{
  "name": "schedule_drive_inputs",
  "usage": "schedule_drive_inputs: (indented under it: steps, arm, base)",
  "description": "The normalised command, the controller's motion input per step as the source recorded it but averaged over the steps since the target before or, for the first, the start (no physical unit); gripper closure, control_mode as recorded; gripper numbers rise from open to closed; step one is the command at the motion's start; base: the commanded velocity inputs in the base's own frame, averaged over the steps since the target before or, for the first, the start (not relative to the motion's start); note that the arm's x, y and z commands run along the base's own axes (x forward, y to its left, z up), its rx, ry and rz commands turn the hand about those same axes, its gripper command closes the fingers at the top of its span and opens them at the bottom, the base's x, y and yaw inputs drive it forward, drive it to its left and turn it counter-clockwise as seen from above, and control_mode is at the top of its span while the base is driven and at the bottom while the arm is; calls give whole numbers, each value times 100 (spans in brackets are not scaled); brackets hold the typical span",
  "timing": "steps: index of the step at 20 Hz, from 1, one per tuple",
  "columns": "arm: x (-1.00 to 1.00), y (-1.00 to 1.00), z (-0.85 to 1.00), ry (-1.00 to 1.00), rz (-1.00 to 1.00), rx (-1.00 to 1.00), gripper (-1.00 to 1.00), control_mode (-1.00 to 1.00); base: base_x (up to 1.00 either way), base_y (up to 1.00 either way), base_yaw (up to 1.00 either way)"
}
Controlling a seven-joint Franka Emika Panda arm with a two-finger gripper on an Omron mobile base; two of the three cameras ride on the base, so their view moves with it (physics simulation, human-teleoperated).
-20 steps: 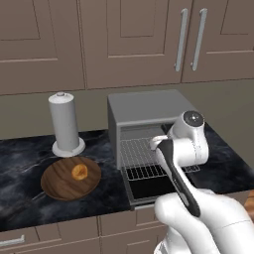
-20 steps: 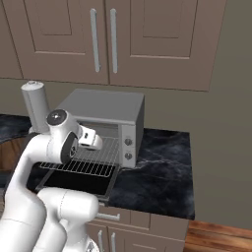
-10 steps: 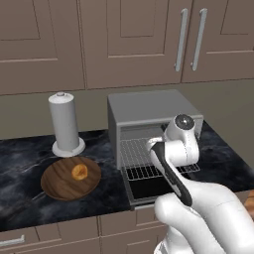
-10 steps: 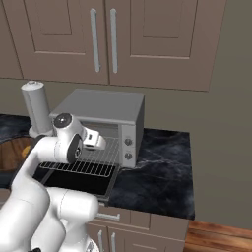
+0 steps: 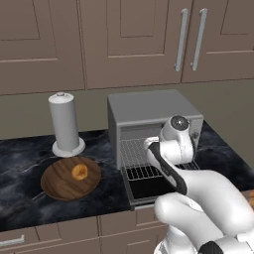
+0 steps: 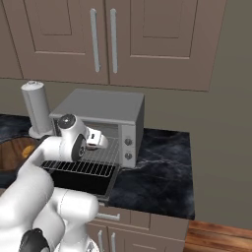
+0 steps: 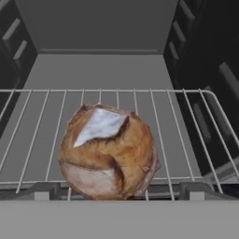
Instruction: Pick up the heated bread from the toaster oven and place it in the bowl. Then move the bread bowl to the dining counter.
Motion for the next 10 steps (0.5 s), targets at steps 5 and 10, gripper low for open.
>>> schedule_drive_inputs:
  steps: [5, 10]
  arm:
    - [24, 1, -15, 0, 0, 0, -100, -100]
    - [13, 0, -24, 0, 0, 0, -100, -100]
  base:
    - [0, 0, 0]
    - [0, 0, 0]
